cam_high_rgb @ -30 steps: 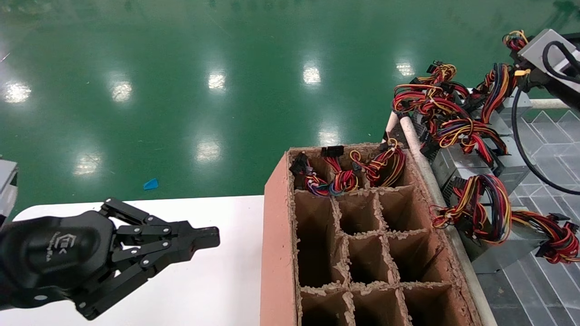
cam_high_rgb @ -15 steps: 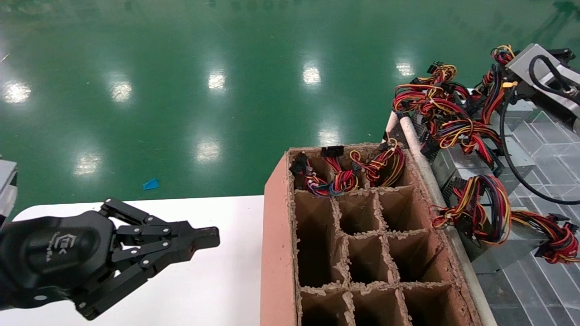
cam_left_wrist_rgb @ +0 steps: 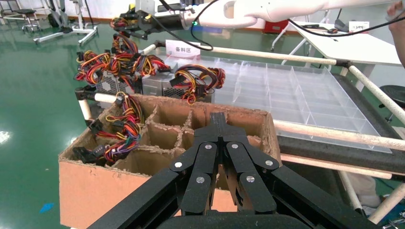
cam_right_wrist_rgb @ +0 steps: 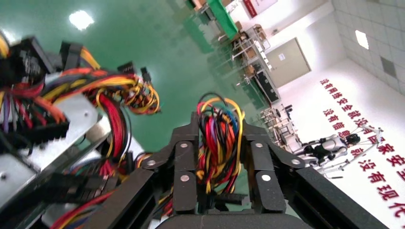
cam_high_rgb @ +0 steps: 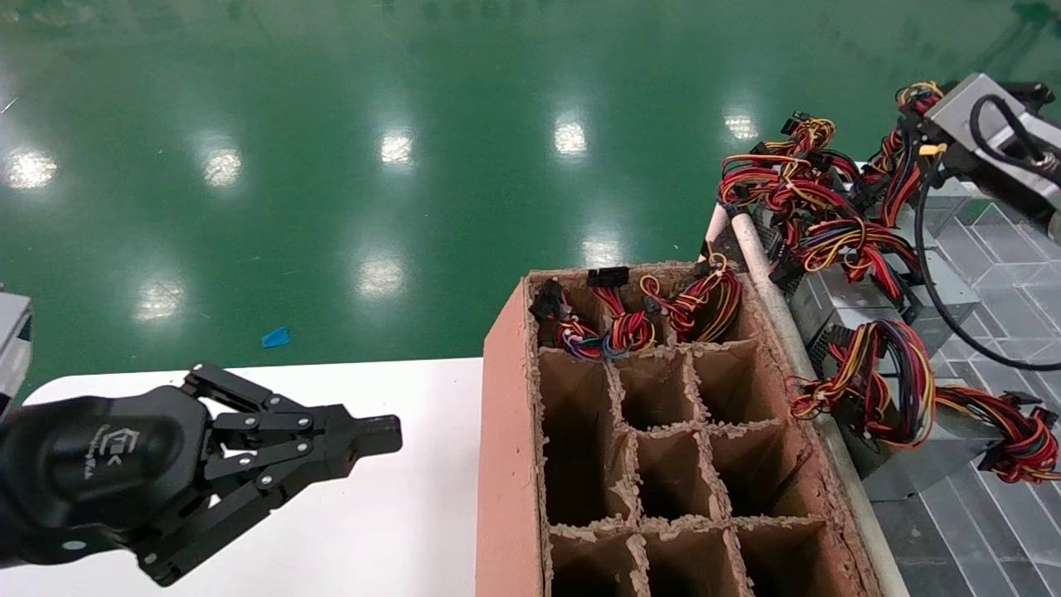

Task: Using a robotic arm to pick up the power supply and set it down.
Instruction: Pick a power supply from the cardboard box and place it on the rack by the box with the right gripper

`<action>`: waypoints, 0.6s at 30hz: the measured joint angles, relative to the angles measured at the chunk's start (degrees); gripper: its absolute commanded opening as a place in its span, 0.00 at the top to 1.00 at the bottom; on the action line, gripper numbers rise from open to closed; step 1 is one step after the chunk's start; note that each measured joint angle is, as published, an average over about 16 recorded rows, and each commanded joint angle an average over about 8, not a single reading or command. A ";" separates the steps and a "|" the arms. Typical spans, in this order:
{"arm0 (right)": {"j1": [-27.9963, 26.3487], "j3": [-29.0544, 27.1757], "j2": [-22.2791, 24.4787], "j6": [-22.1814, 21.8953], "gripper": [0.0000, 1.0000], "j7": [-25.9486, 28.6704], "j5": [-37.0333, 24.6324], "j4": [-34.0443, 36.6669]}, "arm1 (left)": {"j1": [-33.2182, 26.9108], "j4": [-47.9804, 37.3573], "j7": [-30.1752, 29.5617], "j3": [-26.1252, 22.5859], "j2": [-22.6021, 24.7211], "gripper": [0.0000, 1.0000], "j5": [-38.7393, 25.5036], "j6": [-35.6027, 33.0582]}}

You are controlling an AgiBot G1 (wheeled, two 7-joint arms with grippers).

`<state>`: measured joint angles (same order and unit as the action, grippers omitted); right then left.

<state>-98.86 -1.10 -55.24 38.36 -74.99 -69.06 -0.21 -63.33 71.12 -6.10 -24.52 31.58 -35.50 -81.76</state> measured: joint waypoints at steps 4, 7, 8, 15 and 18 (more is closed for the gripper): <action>-0.72 0.01 0.19 1.47 0.00 0.41 -0.01 -0.22 | 0.00 0.00 0.00 0.00 0.00 1.00 0.00 0.00; -1.41 0.16 0.47 3.10 0.00 0.68 -0.21 -0.45 | 0.00 0.00 0.00 0.00 0.00 1.00 0.00 0.00; -1.65 0.26 0.60 3.74 0.00 0.75 -0.35 -0.54 | 0.00 0.00 0.00 0.00 0.00 1.00 0.00 0.00; -2.85 1.28 1.79 8.80 0.00 1.86 -1.22 -1.94 | 0.00 0.00 0.00 0.00 0.00 1.00 0.00 0.00; -2.53 1.90 2.42 10.88 0.00 3.42 -1.13 -3.47 | 0.00 0.00 0.00 0.00 0.00 1.00 0.00 0.00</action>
<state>-101.39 0.80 -52.82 49.24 -71.57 -70.19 -3.68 -63.33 71.12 -6.10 -24.53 31.58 -35.50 -81.76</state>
